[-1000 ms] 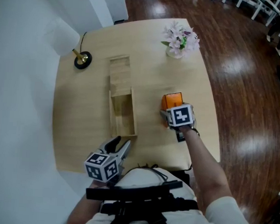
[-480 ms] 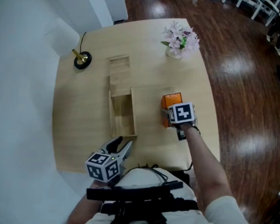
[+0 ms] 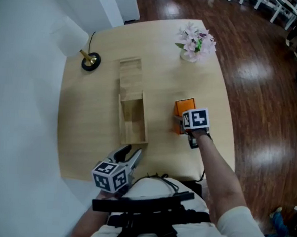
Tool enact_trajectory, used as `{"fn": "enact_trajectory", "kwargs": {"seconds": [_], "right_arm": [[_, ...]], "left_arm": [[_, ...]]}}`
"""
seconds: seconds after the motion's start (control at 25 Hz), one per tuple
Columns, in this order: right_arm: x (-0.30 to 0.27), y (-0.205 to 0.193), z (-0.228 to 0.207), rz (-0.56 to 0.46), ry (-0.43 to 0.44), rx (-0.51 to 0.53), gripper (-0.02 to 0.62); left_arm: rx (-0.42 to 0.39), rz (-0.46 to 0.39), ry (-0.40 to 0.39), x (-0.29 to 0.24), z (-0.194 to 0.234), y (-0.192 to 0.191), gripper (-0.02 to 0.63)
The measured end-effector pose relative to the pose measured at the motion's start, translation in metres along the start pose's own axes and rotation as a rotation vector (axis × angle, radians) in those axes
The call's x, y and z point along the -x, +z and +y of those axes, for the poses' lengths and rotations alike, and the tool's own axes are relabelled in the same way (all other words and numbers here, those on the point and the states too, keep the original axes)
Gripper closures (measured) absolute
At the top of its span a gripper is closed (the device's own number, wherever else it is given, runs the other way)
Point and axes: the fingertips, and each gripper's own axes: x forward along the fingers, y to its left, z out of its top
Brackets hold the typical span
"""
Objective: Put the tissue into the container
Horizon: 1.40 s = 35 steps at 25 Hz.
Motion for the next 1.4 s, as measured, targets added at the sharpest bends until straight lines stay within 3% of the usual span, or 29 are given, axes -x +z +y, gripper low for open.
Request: {"fn": "enact_trajectory", "kwargs": {"seconds": [0.4,1.08,1.4], "right_arm": [[0.014,0.0,-0.003,-0.023,-0.026,0.003,0.175],[0.047,0.0,0.004,-0.072,-0.015,-0.071,0.176],[0.066,0.009,0.017,-0.109,-0.016,-0.079,0.176]], "left_arm": [[0.017,-0.008,-0.004,0.005,0.007,-0.001,0.41],[0.034,-0.057,-0.005,0.016,0.022,0.007,0.411],[0.012,-0.04,0.007,0.022,0.029,0.003,0.411]]}}
